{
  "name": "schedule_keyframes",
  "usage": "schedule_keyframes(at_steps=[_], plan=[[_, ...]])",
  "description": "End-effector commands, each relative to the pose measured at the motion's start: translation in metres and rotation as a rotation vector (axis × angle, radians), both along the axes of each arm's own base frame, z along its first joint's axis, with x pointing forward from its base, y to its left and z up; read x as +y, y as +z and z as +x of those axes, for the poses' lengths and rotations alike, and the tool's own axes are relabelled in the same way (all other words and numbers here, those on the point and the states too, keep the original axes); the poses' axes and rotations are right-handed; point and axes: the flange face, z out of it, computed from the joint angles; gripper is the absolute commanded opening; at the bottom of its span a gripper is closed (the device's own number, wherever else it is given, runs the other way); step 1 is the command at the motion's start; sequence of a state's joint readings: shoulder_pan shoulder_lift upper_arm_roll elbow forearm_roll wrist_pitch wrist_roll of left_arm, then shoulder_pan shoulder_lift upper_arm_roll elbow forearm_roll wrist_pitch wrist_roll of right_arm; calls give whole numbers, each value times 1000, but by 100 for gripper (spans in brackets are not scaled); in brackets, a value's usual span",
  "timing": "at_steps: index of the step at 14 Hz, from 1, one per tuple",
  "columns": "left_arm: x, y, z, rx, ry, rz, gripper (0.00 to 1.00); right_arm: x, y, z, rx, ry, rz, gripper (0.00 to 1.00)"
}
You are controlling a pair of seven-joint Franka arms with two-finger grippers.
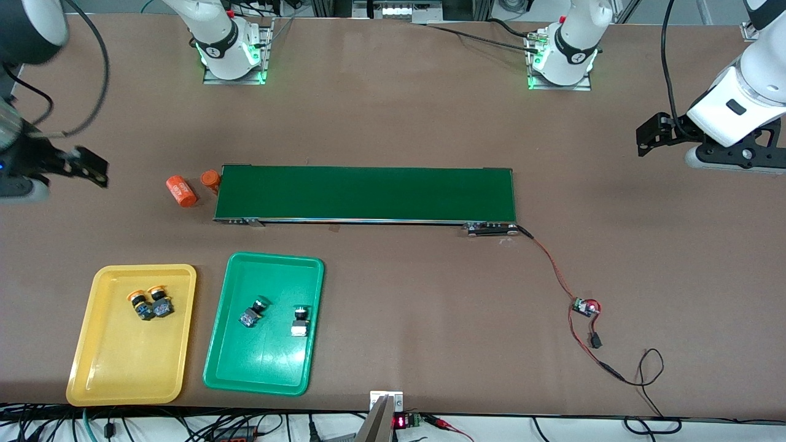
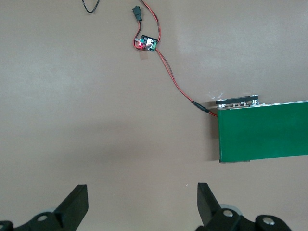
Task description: Sort buttons by color to trays
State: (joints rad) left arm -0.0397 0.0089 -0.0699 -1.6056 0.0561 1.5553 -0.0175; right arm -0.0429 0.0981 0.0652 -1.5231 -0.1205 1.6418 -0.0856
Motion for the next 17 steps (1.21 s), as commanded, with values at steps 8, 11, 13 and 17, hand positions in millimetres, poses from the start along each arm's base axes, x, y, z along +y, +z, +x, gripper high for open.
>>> schedule_keyframes(at_steps=[8, 11, 13, 17], plan=[[-2, 5, 1, 2, 1, 2, 100, -9, 1, -29, 137, -60, 13, 100], [-2, 5, 1, 2, 1, 2, 100, -9, 1, -31, 163, -80, 56, 100], [-2, 5, 1, 2, 1, 2, 100, -4, 0, -30, 164, -73, 67, 100], [-2, 5, 1, 2, 1, 2, 100, 7, 1, -32, 168, -52, 67, 100]])
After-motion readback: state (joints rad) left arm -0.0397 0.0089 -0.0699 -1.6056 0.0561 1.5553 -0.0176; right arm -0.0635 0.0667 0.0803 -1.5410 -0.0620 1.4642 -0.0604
